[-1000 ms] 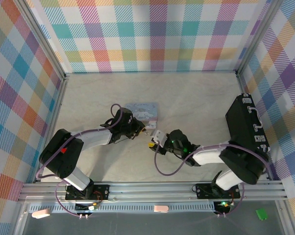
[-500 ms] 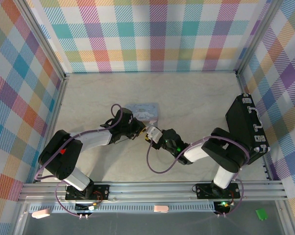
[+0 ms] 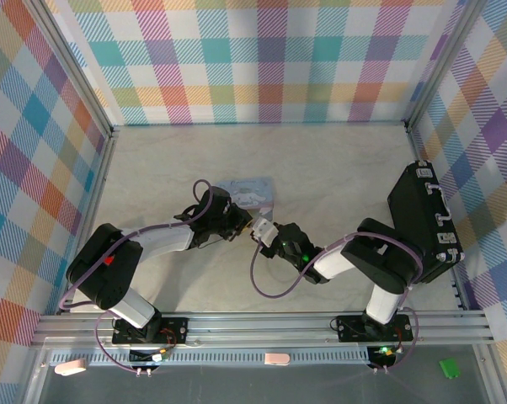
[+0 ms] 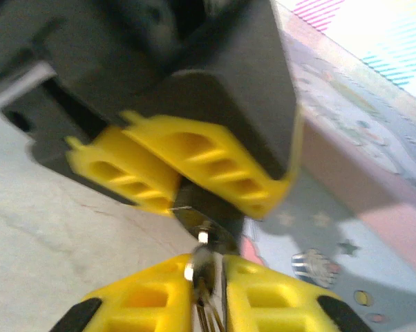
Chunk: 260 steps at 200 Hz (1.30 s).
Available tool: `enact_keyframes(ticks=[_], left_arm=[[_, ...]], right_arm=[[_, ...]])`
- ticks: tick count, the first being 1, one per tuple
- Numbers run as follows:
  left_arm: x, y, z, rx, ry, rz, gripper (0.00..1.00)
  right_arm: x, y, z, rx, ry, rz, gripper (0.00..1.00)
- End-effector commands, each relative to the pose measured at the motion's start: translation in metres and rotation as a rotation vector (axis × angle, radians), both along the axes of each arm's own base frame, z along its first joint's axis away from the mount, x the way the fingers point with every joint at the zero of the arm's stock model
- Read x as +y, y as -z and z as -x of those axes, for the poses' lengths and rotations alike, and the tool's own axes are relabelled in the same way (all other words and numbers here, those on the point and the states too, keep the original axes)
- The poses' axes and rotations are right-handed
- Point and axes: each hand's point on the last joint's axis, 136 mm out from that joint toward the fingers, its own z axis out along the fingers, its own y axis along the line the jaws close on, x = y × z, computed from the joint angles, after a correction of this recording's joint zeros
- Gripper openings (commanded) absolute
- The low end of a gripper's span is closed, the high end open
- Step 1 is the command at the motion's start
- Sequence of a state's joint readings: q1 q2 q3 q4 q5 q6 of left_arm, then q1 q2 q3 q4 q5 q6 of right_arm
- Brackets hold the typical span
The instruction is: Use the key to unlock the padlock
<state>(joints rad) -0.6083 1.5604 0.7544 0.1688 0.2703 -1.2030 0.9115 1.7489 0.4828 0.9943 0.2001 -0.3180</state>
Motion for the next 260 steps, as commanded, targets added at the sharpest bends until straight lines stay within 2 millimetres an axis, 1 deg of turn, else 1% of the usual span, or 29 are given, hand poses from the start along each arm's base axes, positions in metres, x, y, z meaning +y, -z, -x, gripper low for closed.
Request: enact_keyframes(ticks=[1,15,34,60,80,122,136,164,194,219,232,243,260], left_arm=[[-0.013,-0.011,0.002,-0.028,0.036,0.045,0.00],[-0.013,-0.012,0.001,-0.030,0.037,0.045,0.00],[-0.012,-0.011,0.002,-0.033,0.038,0.043,0.00],[-0.011,-0.008,0.003,-0.032,0.035,0.044,0.00],[-0.013,-0.007,0.003,-0.030,0.044,0.046,0.00],[-0.016,-0.005,0.001,-0.034,0.046,0.050,0.00],[-0.018,-0.005,0.001,-0.035,0.050,0.047,0.00],[-0.019,-0.004,-0.001,-0.039,0.063,0.028,0.00],[-0.016,0.001,-0.004,-0.041,0.067,-0.022,0.00],[-0.015,0.006,-0.006,-0.040,0.077,-0.064,0.00],[-0.015,0.007,-0.008,-0.040,0.082,-0.077,0.00],[-0.015,0.008,-0.009,-0.042,0.085,-0.083,0.00],[-0.016,0.009,-0.009,-0.040,0.089,-0.088,0.00]], right_arm=[[0.008,-0.016,-0.004,-0.001,0.018,-0.077,0.15],[0.008,-0.016,-0.003,0.012,0.017,-0.085,0.15],[0.007,-0.017,-0.003,0.043,0.033,-0.101,0.11],[0.002,-0.025,-0.002,0.108,0.081,-0.175,0.11],[0.000,-0.030,-0.002,0.189,0.125,-0.242,0.11],[-0.002,-0.029,-0.001,0.304,0.180,-0.309,0.09],[0.001,-0.027,0.004,0.382,0.182,-0.348,0.09],[0.008,-0.027,0.019,0.604,0.194,-0.470,0.10],[0.006,-0.017,0.030,0.860,0.241,-0.611,0.10],[0.008,-0.001,0.035,1.059,0.267,-0.717,0.09],[0.012,0.003,0.035,1.114,0.250,-0.768,0.09],[0.016,0.000,0.035,1.121,0.212,-0.798,0.10],[0.011,0.004,0.032,1.111,0.241,-0.801,0.10]])
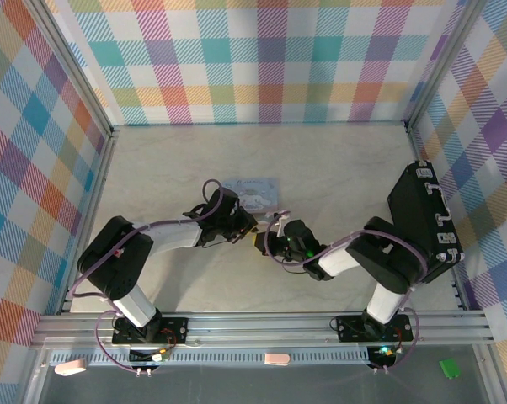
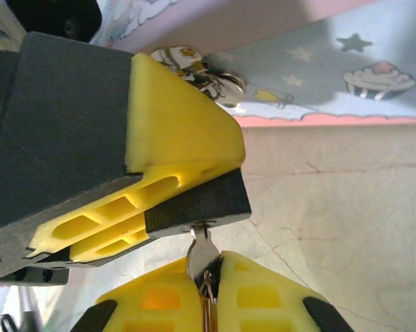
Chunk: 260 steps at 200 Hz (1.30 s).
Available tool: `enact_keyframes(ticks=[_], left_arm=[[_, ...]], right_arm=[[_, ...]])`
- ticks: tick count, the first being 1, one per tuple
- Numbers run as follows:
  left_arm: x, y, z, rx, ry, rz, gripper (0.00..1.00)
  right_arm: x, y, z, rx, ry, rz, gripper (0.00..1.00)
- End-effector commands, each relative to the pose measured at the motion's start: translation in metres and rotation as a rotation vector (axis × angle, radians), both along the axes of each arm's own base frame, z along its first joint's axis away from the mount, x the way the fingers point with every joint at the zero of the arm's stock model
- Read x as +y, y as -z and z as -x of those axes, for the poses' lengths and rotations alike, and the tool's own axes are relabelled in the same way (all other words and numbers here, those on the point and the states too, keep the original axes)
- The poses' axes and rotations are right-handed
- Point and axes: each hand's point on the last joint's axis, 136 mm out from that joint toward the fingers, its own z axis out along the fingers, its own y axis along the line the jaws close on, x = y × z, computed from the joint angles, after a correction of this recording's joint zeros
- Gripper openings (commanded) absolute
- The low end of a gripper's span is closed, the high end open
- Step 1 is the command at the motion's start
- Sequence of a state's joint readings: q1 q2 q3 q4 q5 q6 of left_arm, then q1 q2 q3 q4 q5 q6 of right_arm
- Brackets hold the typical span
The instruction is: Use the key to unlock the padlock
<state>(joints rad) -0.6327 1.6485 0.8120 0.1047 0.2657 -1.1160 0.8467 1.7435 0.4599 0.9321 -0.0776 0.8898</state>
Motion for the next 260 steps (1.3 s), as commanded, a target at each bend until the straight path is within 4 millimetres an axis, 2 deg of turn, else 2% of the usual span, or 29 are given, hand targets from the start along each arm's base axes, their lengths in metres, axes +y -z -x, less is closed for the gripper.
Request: enact_keyframes(ticks=[1,29,51,91,114,132,175,215,232,260], left_arm=[[-0.008,-0.016,-0.013,-0.062,0.012,0.009,0.00],[-0.006,-0.013,-0.011,-0.057,0.013,0.001,0.00],[-0.006,-0.013,-0.011,-0.057,0.014,-0.006,0.00],[-0.002,-0.012,-0.014,-0.056,0.002,-0.022,0.00],[0.003,-0.008,-0.013,-0.055,0.021,-0.083,0.00],[0.011,-0.002,-0.010,-0.049,0.055,-0.164,0.00],[0.038,0.011,0.000,-0.065,0.121,-0.355,0.00],[0.043,0.024,0.002,-0.103,0.212,-0.446,0.02],[0.047,0.028,0.003,-0.102,0.223,-0.473,0.07],[0.050,0.026,0.003,-0.117,0.222,-0.486,0.29]], right_arm=[[0.009,-0.015,0.008,0.069,-0.014,-0.144,0.10],[0.004,-0.016,0.007,0.027,-0.031,-0.047,0.09],[-0.004,-0.008,0.006,0.033,-0.039,0.050,0.11],[-0.016,0.009,0.018,-0.007,-0.185,0.287,0.42],[-0.029,0.002,0.021,-0.074,-0.260,0.418,0.58],[-0.040,-0.009,0.019,-0.124,-0.261,0.439,0.65],[-0.066,-0.016,0.003,-0.121,-0.150,0.451,0.68],[-0.059,-0.026,-0.009,-0.067,-0.088,0.327,0.68],[-0.058,-0.029,-0.012,-0.066,-0.077,0.319,0.68],[-0.059,-0.032,-0.014,-0.072,-0.069,0.312,0.68]])
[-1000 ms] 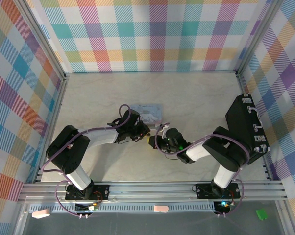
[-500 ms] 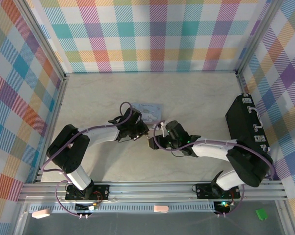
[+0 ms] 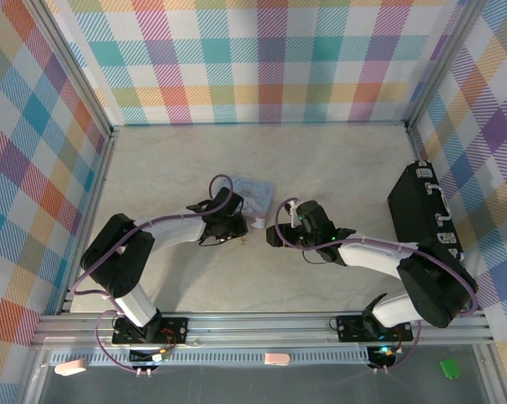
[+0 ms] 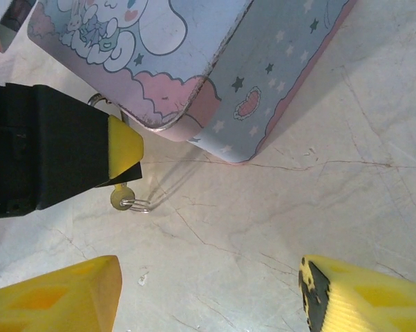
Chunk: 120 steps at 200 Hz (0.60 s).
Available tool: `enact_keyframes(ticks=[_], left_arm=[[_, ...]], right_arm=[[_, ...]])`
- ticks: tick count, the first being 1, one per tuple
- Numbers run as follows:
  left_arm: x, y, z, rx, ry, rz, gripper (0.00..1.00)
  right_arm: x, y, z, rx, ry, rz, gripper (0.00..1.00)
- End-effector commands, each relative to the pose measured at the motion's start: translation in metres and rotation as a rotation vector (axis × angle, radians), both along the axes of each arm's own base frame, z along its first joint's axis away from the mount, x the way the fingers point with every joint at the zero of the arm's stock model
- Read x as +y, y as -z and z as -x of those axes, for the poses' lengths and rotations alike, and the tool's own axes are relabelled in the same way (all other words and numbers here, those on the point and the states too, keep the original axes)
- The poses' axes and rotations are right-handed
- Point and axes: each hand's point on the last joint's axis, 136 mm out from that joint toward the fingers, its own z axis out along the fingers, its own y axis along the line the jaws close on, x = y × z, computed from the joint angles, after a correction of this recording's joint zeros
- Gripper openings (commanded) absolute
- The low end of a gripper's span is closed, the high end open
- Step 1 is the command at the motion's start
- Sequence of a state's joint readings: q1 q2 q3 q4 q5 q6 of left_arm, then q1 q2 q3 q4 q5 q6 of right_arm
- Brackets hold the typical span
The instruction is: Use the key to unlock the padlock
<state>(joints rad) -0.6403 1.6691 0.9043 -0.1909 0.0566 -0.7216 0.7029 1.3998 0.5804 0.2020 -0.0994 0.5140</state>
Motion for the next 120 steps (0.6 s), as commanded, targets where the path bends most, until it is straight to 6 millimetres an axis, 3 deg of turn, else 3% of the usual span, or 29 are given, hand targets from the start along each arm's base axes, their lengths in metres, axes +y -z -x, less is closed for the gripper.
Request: enact_keyframes(ticks=[1,26,45,77,97,120], left_arm=[[0.009,0.003,0.002,-0.009,0.023,-0.072,0.29],[0.013,-0.010,0.000,-0.051,0.029,-0.078,0.42],[0.022,-0.034,-0.002,-0.122,0.030,-0.093,0.54],[0.061,-0.080,-0.003,-0.251,-0.042,-0.111,0.62],[0.085,-0.104,-0.016,-0.314,-0.123,-0.070,0.70],[0.103,-0.109,-0.042,-0.286,-0.188,-0.027,0.72]], right_arm=[[0.004,-0.006,-0.003,0.000,0.004,-0.037,0.68],[0.007,-0.011,-0.001,0.007,-0.011,-0.064,0.68],[0.019,-0.023,0.005,0.012,-0.070,-0.137,0.68],[0.034,-0.034,0.011,0.084,-0.109,-0.215,0.65],[0.045,-0.038,0.014,0.100,-0.144,-0.236,0.64],[0.056,-0.037,0.012,0.111,-0.169,-0.228,0.63]])
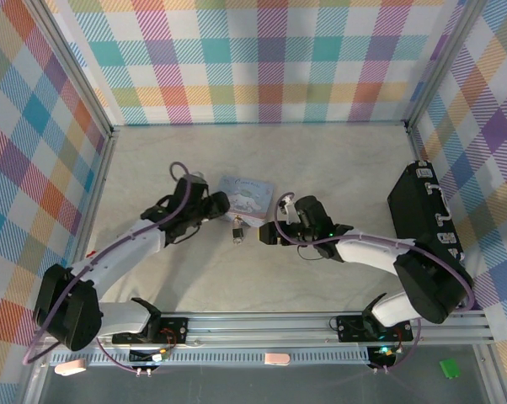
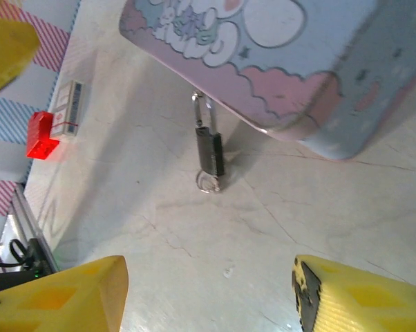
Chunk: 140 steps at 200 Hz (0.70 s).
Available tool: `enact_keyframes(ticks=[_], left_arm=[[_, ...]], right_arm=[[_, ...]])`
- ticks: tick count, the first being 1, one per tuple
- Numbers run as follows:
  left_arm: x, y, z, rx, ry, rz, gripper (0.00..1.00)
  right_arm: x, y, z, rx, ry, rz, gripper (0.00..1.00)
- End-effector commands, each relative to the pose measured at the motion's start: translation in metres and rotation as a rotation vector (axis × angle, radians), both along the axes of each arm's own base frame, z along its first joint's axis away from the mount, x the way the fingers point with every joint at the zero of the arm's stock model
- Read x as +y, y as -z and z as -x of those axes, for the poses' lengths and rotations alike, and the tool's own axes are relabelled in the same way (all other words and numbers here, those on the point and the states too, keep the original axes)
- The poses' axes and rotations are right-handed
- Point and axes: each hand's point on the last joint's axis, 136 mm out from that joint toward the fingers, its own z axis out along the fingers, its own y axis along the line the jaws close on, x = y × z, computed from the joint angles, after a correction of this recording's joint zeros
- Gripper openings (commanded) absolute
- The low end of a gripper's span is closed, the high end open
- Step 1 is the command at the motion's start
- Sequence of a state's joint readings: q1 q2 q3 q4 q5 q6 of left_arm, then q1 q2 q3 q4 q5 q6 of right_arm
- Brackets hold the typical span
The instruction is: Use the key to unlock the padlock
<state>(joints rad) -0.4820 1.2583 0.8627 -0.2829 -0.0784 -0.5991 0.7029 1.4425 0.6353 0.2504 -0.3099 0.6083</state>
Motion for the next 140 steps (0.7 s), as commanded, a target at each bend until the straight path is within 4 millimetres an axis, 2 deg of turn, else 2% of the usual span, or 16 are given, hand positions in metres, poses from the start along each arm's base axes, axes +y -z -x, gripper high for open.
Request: enact_keyframes(ticks=[1,14,39,43,62,97,140], left_arm=[[0.021,0.009,-0.019,0.047,-0.046,-0.005,0.72],[0.018,0.014,-0.036,0.080,-0.033,0.028,0.73],[0.006,0.034,-0.060,0.153,0.002,0.064,0.72],[0.001,0.032,-0.068,0.130,0.011,0.081,0.72],[-0.012,0.040,-0.078,0.128,0.036,0.133,0.71],[-0.024,0.051,-0.074,0.146,0.036,0.168,0.70],[-0.048,0.072,-0.048,0.199,0.059,0.153,0.68]], right_arm=[[0.022,-0.014,0.000,0.003,-0.060,-0.057,0.63],[0.029,-0.014,-0.002,0.000,-0.081,-0.055,0.62],[0.034,-0.001,-0.011,0.008,-0.087,0.009,0.62],[0.034,0.001,-0.013,0.005,-0.086,0.023,0.62],[0.031,0.011,-0.026,0.008,-0.073,0.074,0.62],[0.021,0.019,-0.054,0.030,-0.051,0.085,0.62],[0.000,0.024,-0.082,0.019,-0.026,0.104,0.57]])
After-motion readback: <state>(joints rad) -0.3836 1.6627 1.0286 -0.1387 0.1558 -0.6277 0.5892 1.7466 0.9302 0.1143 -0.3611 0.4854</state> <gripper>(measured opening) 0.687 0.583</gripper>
